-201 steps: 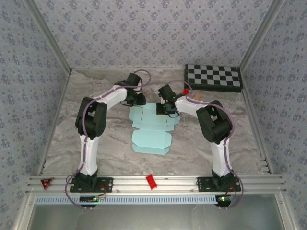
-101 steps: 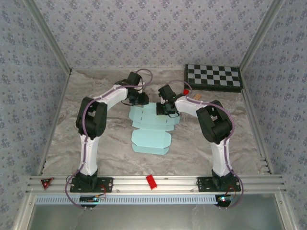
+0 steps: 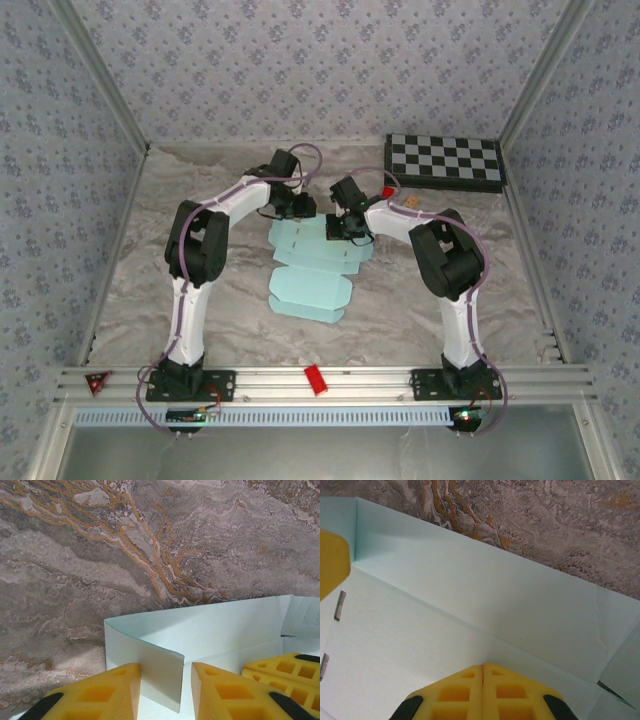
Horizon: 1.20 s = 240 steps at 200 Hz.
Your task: Fold the paper box
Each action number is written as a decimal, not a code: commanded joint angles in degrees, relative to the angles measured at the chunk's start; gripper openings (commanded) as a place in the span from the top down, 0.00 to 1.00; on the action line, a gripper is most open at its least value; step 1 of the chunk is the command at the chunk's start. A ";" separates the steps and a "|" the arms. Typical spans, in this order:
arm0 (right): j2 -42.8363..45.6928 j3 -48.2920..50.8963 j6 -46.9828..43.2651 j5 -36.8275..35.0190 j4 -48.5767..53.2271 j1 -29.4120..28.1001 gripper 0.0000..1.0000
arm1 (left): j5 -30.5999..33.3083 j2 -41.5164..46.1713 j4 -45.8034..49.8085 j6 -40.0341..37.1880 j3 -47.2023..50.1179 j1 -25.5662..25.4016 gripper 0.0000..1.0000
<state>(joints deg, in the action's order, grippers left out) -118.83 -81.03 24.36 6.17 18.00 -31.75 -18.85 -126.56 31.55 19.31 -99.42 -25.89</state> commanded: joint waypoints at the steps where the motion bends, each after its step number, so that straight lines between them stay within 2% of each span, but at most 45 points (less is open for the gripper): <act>1: -0.19 1.31 -0.10 -0.89 2.21 -0.18 1.00 | 0.21 0.87 2.33 -0.51 -1.58 -0.41 0.67; 37: 1.40 2.11 -0.79 -1.24 1.99 -0.06 1.00 | 6.01 7.21 1.29 0.52 2.51 -0.40 0.64; 102: 2.10 3.04 -0.90 -2.20 1.91 0.21 1.00 | 18.05 25.54 -0.54 2.63 19.43 -0.38 0.51; 131: 2.58 3.66 -0.68 -2.46 1.78 0.22 1.00 | 20.90 32.60 -0.30 5.33 27.72 -0.37 0.45; 148: 2.64 3.96 -0.56 -2.48 1.41 0.26 1.00 | 20.93 35.39 -0.50 7.11 31.86 -0.33 0.42; 182: 2.28 4.05 -0.18 -2.31 1.03 0.11 1.00 | 15.84 37.33 -3.55 9.70 38.64 -0.34 0.40; 215: 2.30 3.97 -0.01 -2.37 1.03 0.09 1.00 | 12.04 35.73 -7.21 10.90 41.77 -0.34 0.40; 240: 2.46 4.11 0.28 -2.66 0.88 -0.05 1.00 | 9.82 33.94 -10.18 12.48 42.67 -0.34 0.44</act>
<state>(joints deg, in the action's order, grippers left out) -117.12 -78.13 24.36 5.13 16.25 -31.75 -5.39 -91.42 26.17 29.61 -57.32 -25.93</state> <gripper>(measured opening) 0.052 0.578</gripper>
